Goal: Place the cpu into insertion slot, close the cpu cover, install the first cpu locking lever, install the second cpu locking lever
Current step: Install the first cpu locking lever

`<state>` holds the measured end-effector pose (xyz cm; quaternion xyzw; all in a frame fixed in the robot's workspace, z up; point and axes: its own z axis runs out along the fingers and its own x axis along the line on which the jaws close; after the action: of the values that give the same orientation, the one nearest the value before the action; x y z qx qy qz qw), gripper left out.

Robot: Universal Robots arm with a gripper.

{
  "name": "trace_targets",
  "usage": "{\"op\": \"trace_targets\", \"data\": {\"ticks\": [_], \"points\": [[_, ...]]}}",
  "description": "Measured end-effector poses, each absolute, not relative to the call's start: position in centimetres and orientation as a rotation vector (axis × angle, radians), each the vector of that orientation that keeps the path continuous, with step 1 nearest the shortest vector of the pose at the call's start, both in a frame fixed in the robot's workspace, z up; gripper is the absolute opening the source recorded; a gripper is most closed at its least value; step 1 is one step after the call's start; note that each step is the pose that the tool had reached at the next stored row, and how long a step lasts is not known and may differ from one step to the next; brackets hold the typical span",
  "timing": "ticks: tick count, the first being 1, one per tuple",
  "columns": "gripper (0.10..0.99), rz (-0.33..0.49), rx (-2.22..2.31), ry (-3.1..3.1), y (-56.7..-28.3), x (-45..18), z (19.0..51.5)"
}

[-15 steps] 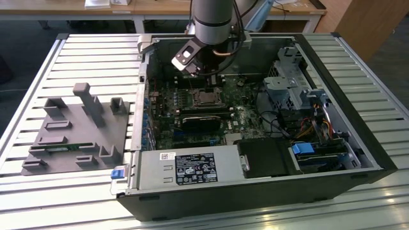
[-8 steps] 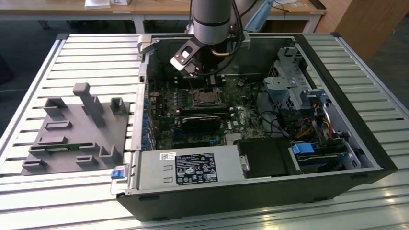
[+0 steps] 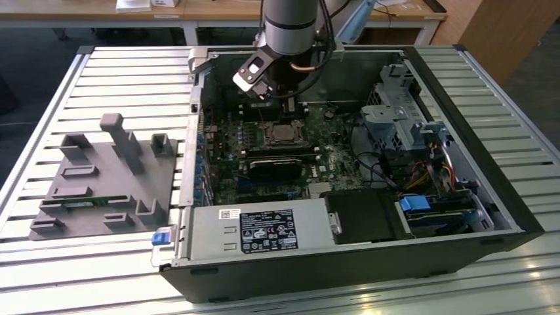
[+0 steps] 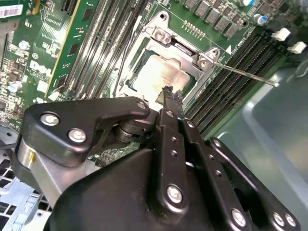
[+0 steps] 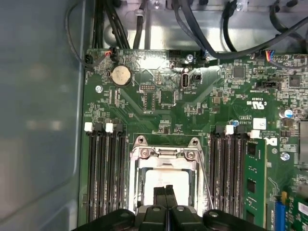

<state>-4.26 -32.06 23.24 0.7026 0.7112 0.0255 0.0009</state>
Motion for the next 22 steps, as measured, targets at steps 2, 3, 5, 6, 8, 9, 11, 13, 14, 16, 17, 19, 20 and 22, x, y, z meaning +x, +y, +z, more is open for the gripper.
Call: {"op": "trace_targets", "data": {"ticks": [2, 3, 5, 6, 8, 9, 11, 13, 14, 16, 17, 19, 20, 22], "points": [[0.106, 0.077, 2.208, 2.234, -32.1, -4.3, 23.9], [0.106, 0.076, 2.208, 2.234, -32.1, -4.3, 24.3], [0.106, 0.076, 2.208, 2.235, -32.1, -4.3, 25.2], [0.106, 0.076, 2.208, 2.235, -32.1, -4.3, 25.7], [0.106, 0.076, 2.208, 2.235, -32.1, -4.3, 26.6], [0.106, 0.076, 2.208, 2.235, -32.1, -4.3, 27.0], [0.106, 0.074, 2.196, 2.245, -32.1, -4.3, 27.3], [0.106, 0.073, 2.163, 2.277, -32.1, -4.3, 27.3], [0.106, 0.073, 2.145, 2.295, -32.1, -4.3, 27.3], [0.106, 0.073, 2.109, 2.329, -32.1, -4.3, 27.3], [0.106, 0.073, 2.093, 2.344, -32.1, -4.3, 27.3], [0.106, 0.073, 2.067, 2.368, -32.1, -4.3, 27.3], [0.106, 0.073, 2.054, 2.379, -32.1, -4.3, 27.3], [0.106, 0.073, 2.037, 2.394, -32.1, -4.3, 27.3]]}}
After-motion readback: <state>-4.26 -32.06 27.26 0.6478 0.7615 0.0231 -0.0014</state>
